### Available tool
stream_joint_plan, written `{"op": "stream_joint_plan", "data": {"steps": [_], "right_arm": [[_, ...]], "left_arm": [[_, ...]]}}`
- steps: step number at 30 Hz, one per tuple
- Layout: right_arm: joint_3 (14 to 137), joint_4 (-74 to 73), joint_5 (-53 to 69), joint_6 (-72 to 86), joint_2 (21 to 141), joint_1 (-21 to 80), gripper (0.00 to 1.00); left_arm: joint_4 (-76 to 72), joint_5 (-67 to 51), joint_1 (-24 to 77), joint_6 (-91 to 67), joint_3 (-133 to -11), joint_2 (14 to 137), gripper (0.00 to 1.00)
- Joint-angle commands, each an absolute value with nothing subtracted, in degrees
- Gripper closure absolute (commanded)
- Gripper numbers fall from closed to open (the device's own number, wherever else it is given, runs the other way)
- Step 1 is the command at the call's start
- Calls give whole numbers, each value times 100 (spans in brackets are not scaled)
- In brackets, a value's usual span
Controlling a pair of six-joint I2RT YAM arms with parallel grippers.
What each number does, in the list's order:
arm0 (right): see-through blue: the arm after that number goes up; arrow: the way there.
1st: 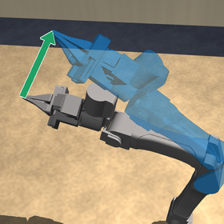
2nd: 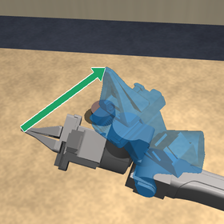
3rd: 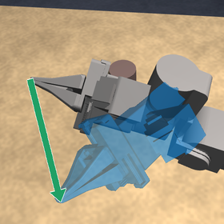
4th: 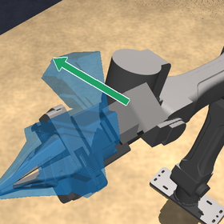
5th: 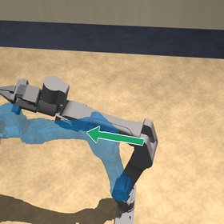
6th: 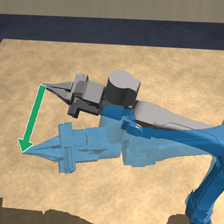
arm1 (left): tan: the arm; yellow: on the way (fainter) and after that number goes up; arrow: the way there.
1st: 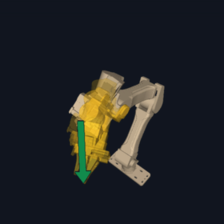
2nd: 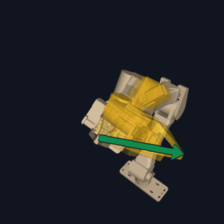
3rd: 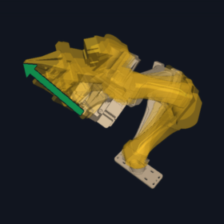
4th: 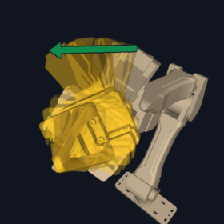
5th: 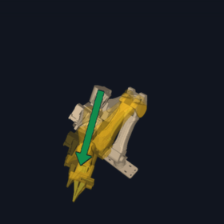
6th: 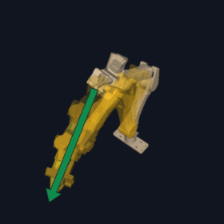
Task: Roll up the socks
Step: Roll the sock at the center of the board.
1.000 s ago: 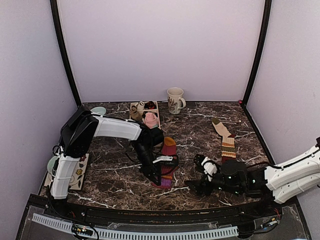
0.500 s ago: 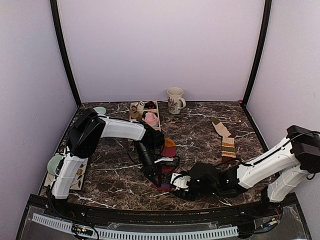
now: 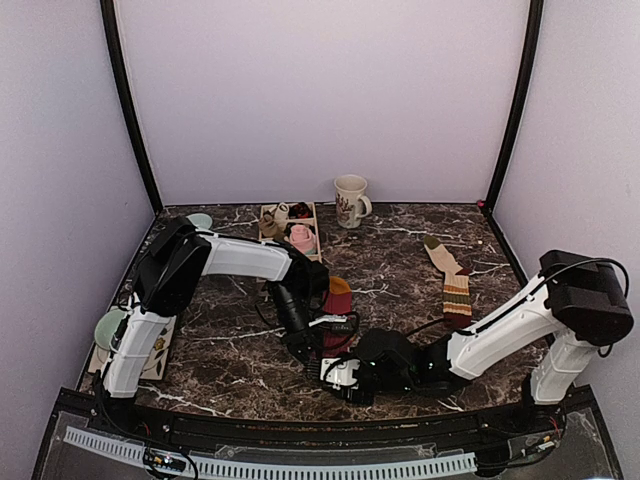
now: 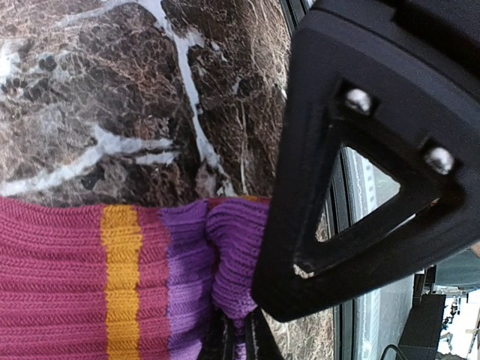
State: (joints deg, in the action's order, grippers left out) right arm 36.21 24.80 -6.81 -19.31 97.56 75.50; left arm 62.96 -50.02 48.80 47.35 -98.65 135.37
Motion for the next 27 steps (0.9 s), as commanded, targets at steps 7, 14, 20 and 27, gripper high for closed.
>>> {"op": "stream_joint_plan", "data": {"steps": [7, 14, 20, 27], "right_arm": [[3631, 2916, -712, -1837, 10110, 7574, 57], [3484, 2865, -645, -1478, 10256, 7559, 71], [3320, 2883, -625, -1070, 10362, 7512, 79], [3091, 3121, -489, -468, 10651, 7365, 79]], "left_arm": [[6346, -4289, 4896, 4789, -9884, 13834, 96], [6357, -4063, 4896, 4724, -9896, 13831, 91], [6404, -4018, 4882, 4702, -9887, 13662, 70], [6362, -4382, 4629, 4590, -9359, 12833, 25]]}}
